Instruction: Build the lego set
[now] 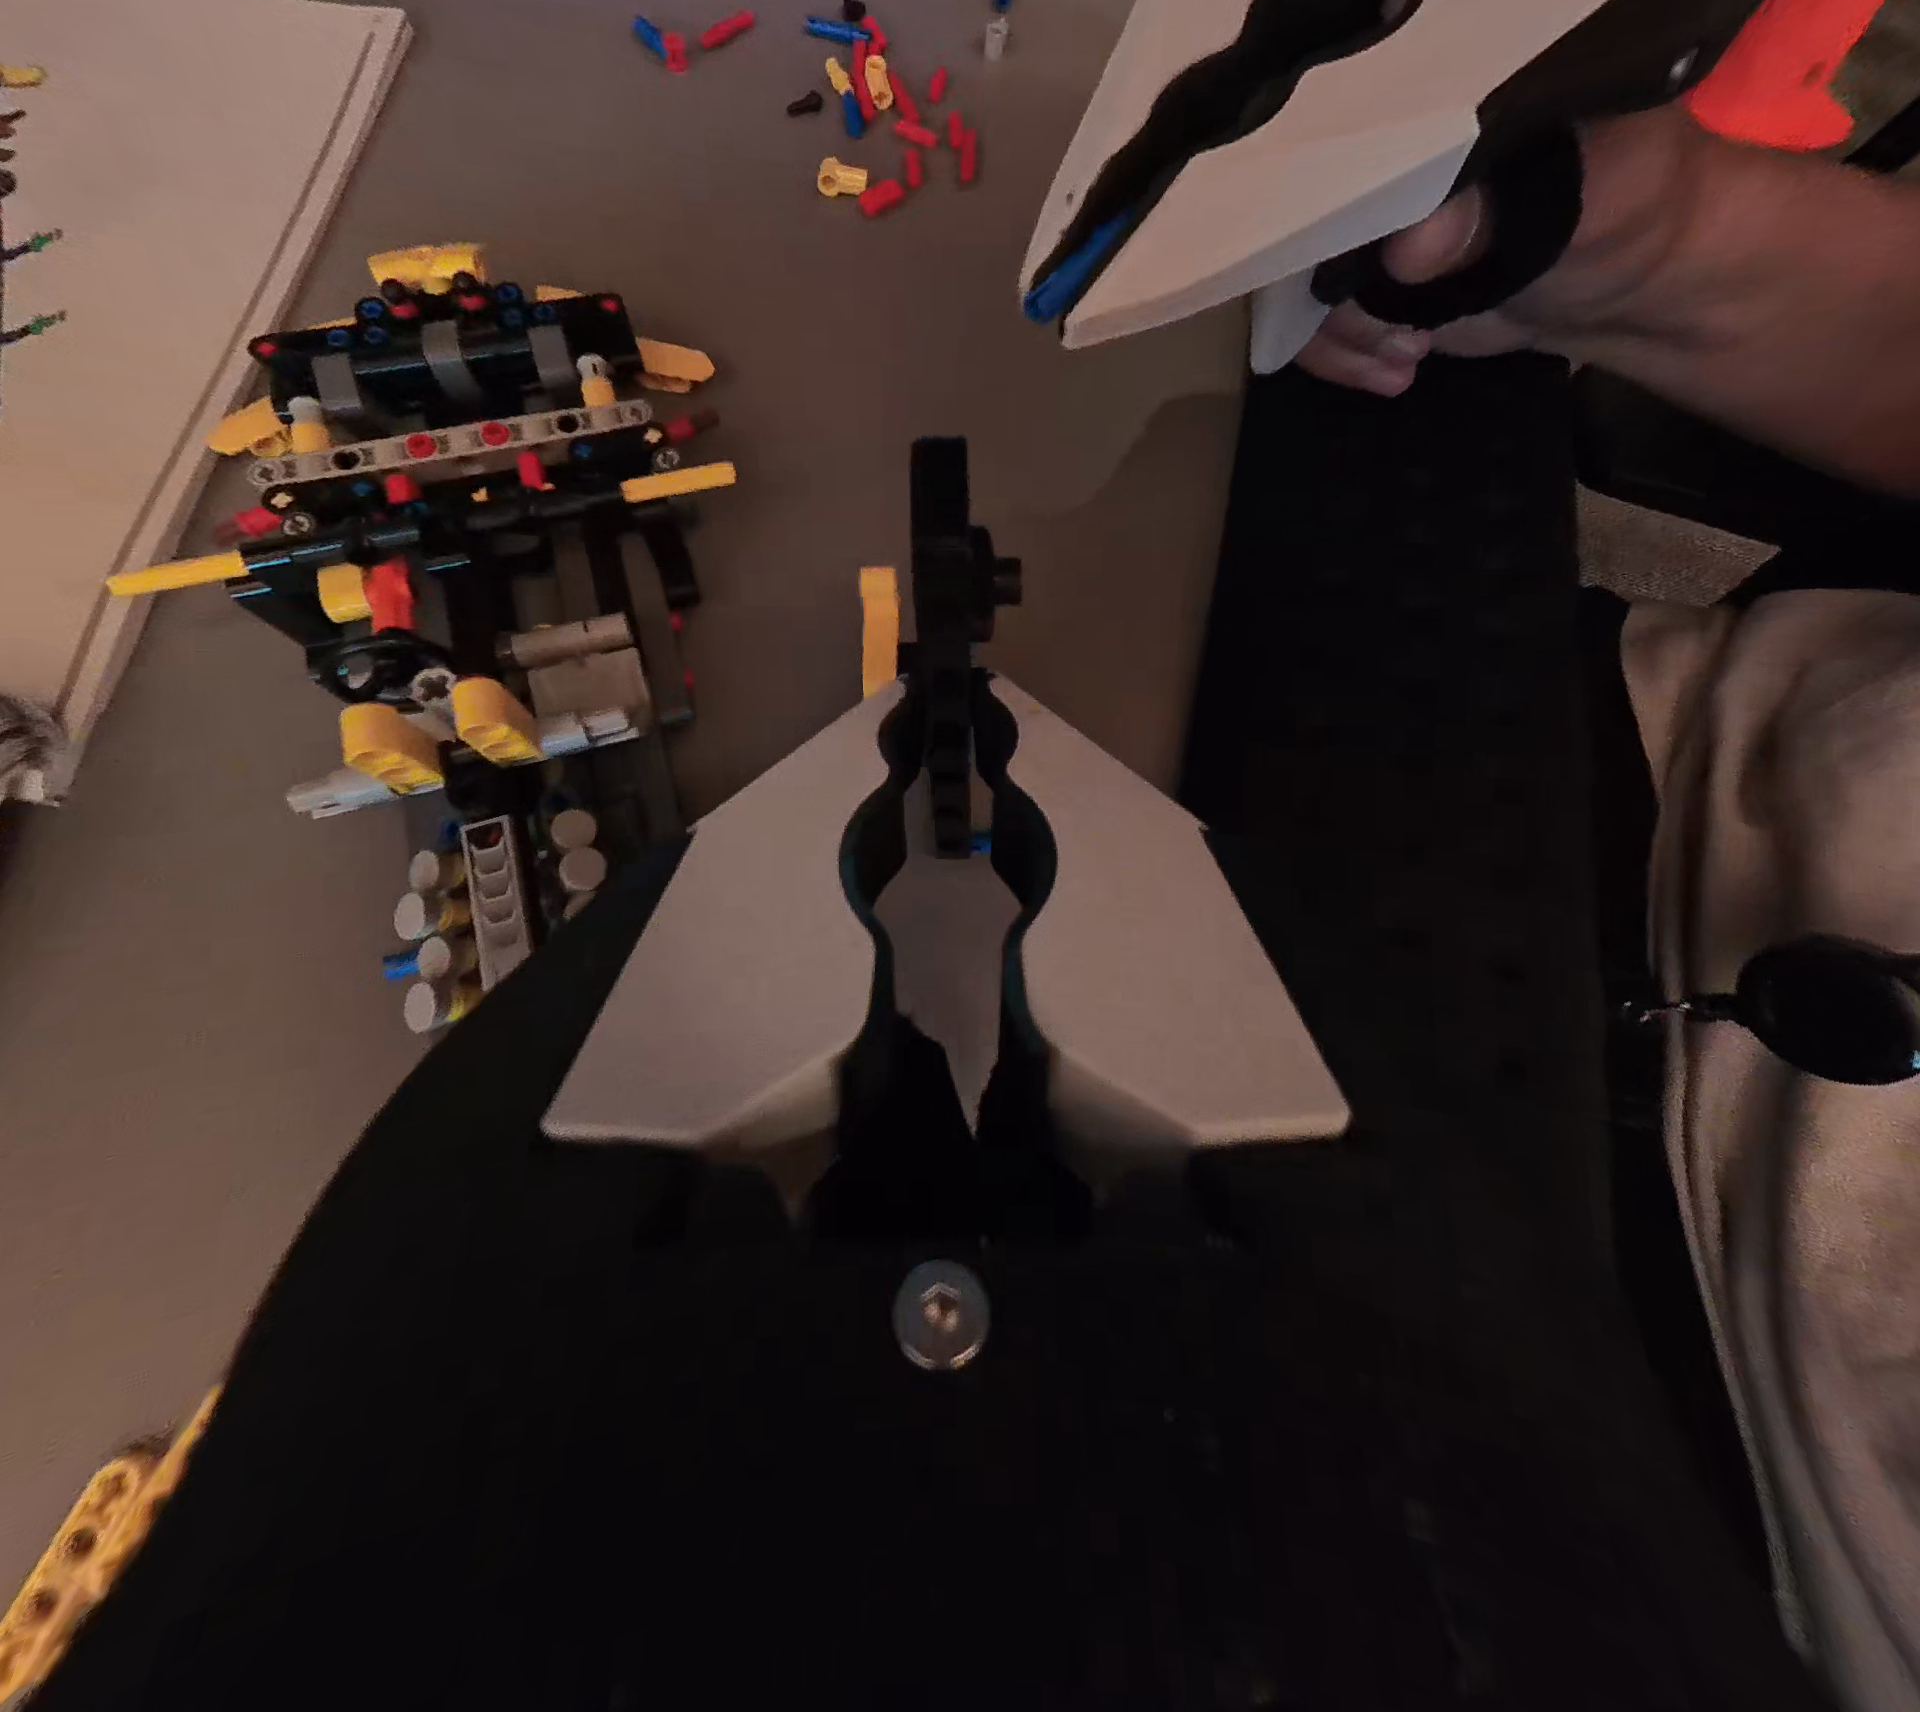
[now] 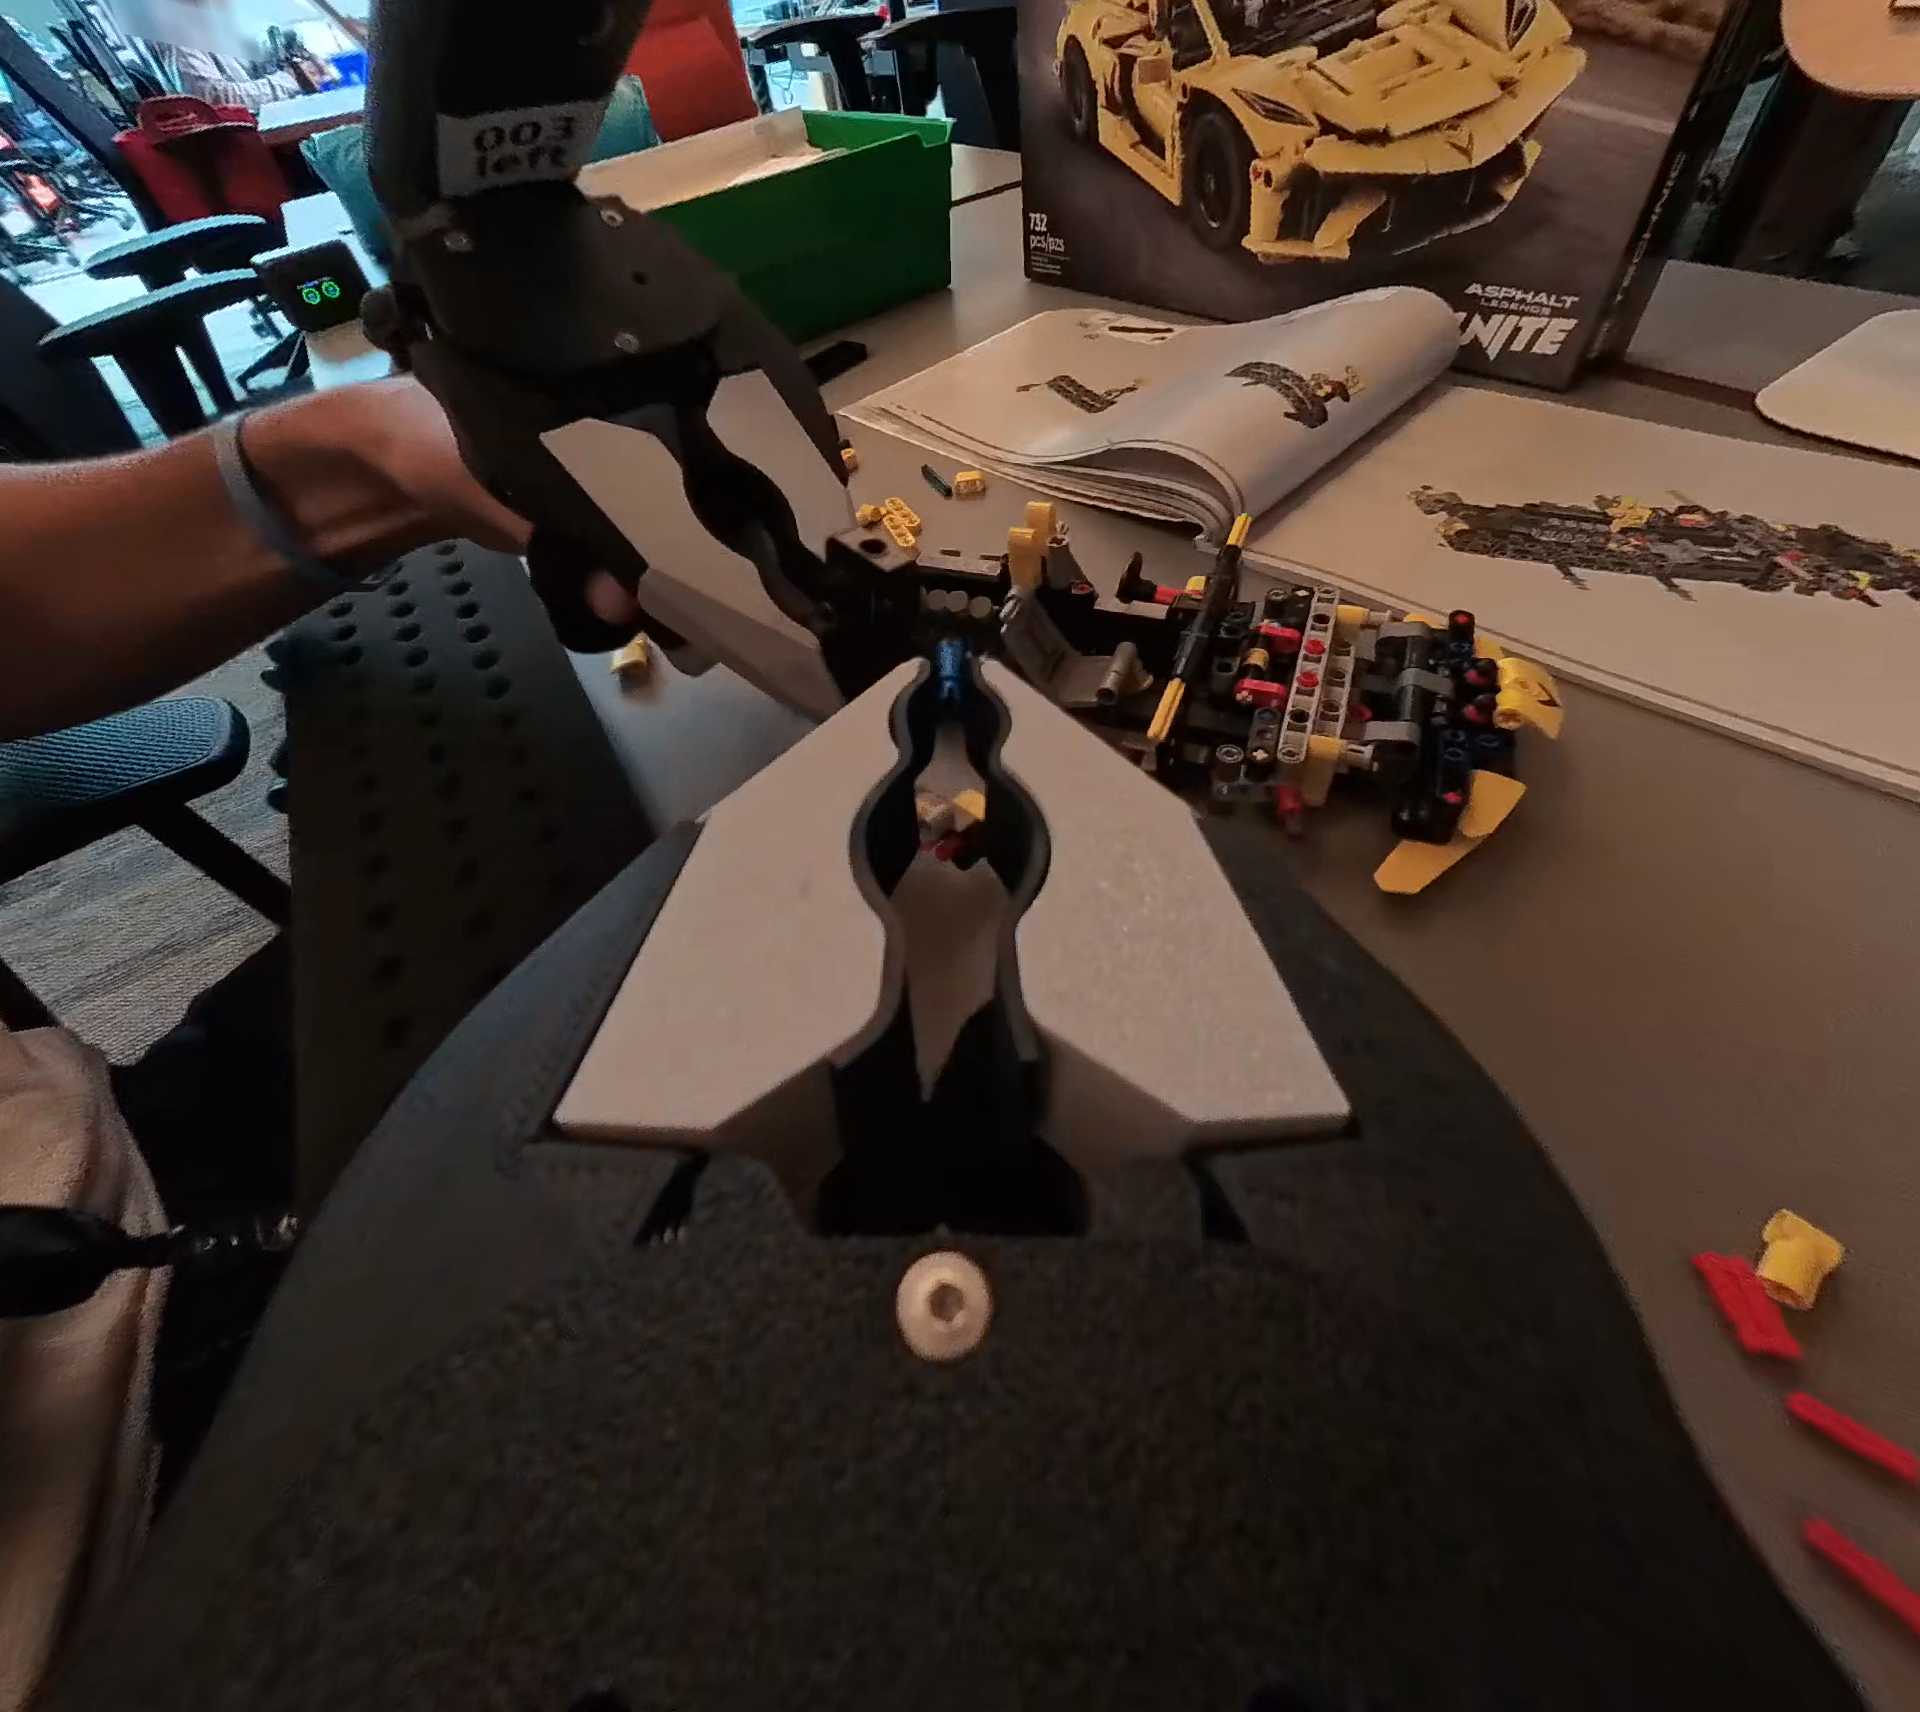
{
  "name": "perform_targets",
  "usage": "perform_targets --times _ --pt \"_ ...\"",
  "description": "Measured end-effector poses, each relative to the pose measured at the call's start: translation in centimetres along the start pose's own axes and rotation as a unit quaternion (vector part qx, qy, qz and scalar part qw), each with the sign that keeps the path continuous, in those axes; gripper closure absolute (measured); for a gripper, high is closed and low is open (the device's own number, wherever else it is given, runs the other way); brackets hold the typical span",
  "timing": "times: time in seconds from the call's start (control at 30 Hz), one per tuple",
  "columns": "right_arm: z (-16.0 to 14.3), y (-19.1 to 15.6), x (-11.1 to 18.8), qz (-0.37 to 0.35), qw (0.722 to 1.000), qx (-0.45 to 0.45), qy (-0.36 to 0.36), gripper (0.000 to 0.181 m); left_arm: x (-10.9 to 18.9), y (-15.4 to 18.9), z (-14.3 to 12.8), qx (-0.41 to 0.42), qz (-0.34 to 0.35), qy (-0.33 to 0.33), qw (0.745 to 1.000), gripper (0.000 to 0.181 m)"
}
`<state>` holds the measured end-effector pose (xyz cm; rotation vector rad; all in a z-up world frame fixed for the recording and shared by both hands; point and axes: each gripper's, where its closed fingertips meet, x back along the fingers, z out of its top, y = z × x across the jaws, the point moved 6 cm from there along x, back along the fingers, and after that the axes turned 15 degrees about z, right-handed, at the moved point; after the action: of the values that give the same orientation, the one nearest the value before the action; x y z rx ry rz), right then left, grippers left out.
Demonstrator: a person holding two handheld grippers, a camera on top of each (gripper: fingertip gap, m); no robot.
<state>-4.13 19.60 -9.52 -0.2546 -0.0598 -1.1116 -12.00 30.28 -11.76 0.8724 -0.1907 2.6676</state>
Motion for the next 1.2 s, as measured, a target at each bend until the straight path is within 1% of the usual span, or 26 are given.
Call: perform_targets --times 0.1,0.27,0.4,0.5,0.57,0.63,0.7,0.8,0.87,0.9,0.97,1.03,1.07,1.1,1.2 --pt "-0.1 0.1 0.0 0.003 1.0 -0.007 0.0 0.178 -0.2 0.1 -0.3 -0.011 0.001 0.012 1.0 0.169" --pt "-0.1 0.3 0.0 0.005 1.0 -0.016 0.001 0.177 -1.2 0.4 -1.2 -0.012 -0.002 0.004 1.0 0.167" --pt "-0.1 0.4 0.1 0.004 1.0 -0.023 0.005 0.178 -2.1 0.9 -0.9 -0.019 0.02 -0.002 1.0 0.165" --pt "0.0 0.4 0.2 0.006 1.0 -0.025 0.01 0.178 -2.8 1.2 -0.7 -0.041 0.046 -0.006 0.998 0.163" --pt "0.0 0.5 0.2 0.007 1.0 -0.027 0.012 0.178 -3.2 1.3 -0.9 -0.057 0.051 -0.007 0.997 0.164" --pt "0.0 0.5 0.3 0.009 0.999 -0.029 0.014 0.178 -3.3 1.2 -0.9 -0.044 0.043 -0.001 0.998 0.165" --pt "0.0 0.5 0.3 0.01 0.999 -0.032 0.015 0.178 -3.1 1.1 -0.9 -0.036 0.033 0.01 0.999 0.171" --pt "0.3 0.4 0.5 0.01 0.999 -0.026 0.024 0.178 -2.5 1.3 -0.2 0.011 0.0 0.024 1.0 0.172" --pt "1.4 -0.4 1.3 0.003 0.998 0.0 0.06 0.178 -1.9 0.8 0.5 0.068 -0.008 0.033 0.997 0.172" --pt "2.0 -0.9 1.6 -0.001 0.998 0.009 0.063 0.178 -1.5 0.6 0.9 0.104 -0.02 0.044 0.993 0.172" --pt "2.1 -1.9 1.2 -0.016 0.999 0.041 0.012 0.178 -1.0 0.2 1.7 0.181 -0.051 0.072 0.979 0.172" --pt "1.6 -2.3 0.2 -0.07 0.992 0.093 -0.041 0.178 -0.9 0.1 1.9 0.23 -0.07 0.097 0.966 0.172" --pt "1.5 -2.3 -0.2 -0.1 0.987 0.114 -0.05 0.178 -1.0 0.0 1.8 0.239 -0.064 0.104 0.963 0.172" --pt "1.3 -2.4 -0.7 -0.115 0.984 0.129 -0.051 0.178 -1.2 0.0 1.7 0.241 -0.056 0.105 0.963 0.172" --pt "0.8 -2.6 -2.0 -0.135 0.979 0.144 -0.051 0.178 -1.0 0.2 1.8 0.234 -0.037 0.117 0.964 0.172"
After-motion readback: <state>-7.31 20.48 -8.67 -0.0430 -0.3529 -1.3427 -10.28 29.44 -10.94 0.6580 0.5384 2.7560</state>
